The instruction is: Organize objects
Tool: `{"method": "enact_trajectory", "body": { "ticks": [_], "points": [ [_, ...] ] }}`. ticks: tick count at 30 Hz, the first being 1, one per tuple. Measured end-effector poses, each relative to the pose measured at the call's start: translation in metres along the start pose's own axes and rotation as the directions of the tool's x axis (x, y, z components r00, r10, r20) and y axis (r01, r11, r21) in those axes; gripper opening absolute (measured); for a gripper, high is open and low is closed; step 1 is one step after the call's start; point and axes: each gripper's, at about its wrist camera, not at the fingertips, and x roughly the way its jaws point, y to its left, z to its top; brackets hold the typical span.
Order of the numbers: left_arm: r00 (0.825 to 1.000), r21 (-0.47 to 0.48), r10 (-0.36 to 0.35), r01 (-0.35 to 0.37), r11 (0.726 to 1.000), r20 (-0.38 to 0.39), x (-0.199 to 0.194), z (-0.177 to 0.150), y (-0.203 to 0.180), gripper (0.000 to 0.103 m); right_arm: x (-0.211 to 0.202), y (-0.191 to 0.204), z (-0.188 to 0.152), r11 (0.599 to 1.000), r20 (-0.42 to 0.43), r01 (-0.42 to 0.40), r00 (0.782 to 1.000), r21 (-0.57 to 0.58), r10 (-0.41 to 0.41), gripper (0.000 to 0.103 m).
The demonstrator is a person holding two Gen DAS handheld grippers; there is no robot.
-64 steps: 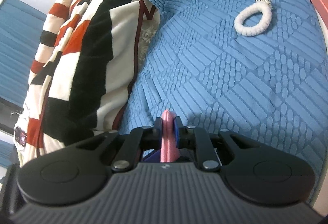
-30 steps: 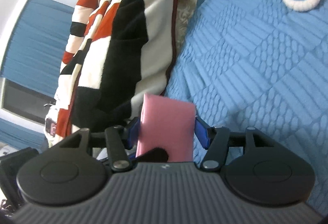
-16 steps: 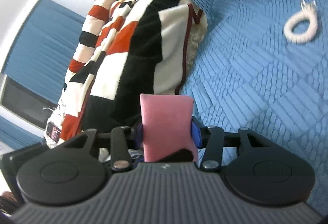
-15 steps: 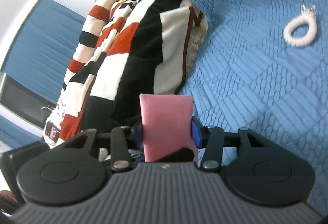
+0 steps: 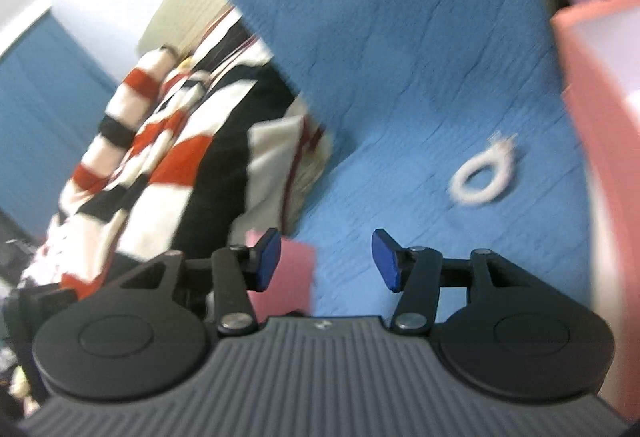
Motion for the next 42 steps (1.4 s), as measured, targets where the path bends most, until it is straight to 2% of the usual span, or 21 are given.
{"method": "enact_trajectory", "body": {
  "ticks": [3,5,11,18,31,33,35,37,39,42],
  "points": [
    [1.000,0.006,-0.009,0.009,1.000,0.010,0.002,0.004,0.000,0.013,-0.006,-0.005,0.004,0.991,0.057,0.122,0.991,-0.047,-0.120,0.072],
    [1.000,0.016,-0.017,0.017,1.000,0.015,0.005,0.006,-0.001,0.013,-0.005,-0.010,0.005,0.976,0.083,0.210,0.975,-0.062,-0.205,0.089],
    [0.999,0.035,-0.034,0.034,0.999,0.025,0.016,0.014,-0.002,0.014,0.012,-0.023,0.007,0.939,0.069,0.337,0.941,-0.074,-0.332,0.087],
    [0.996,0.010,-0.079,0.078,0.997,0.047,0.020,0.015,0.005,0.014,0.041,-0.035,0.009,0.915,0.051,0.398,0.917,-0.069,-0.395,0.087],
    [0.999,-0.005,-0.022,0.022,1.000,0.039,0.029,0.017,0.017,0.014,0.089,-0.069,0.017,0.912,-0.011,0.410,0.912,0.019,-0.410,0.086],
    [0.999,0.016,-0.024,0.024,1.000,0.031,0.031,0.015,0.014,0.014,0.099,-0.071,0.020,0.902,-0.006,0.431,0.902,0.010,-0.431,0.083],
    [1.000,0.040,-0.019,0.018,0.999,0.024,0.034,0.013,0.011,0.014,0.109,-0.074,0.023,0.887,0.002,0.462,0.887,-0.001,-0.462,0.075],
    [0.999,0.057,-0.024,0.023,0.998,0.021,0.035,0.012,0.008,0.014,0.120,-0.076,0.024,0.873,0.016,0.487,0.873,-0.025,-0.487,0.073],
    [1.000,0.072,-0.019,0.018,0.997,0.016,0.038,0.011,0.006,0.014,0.127,-0.079,0.024,0.863,0.028,0.503,0.864,-0.047,-0.503,0.065],
    [1.000,0.074,-0.016,0.016,0.997,0.005,0.042,0.011,0.006,0.014,0.133,-0.079,0.025,0.863,0.056,0.497,0.868,-0.087,-0.494,0.057]
  ]
}}
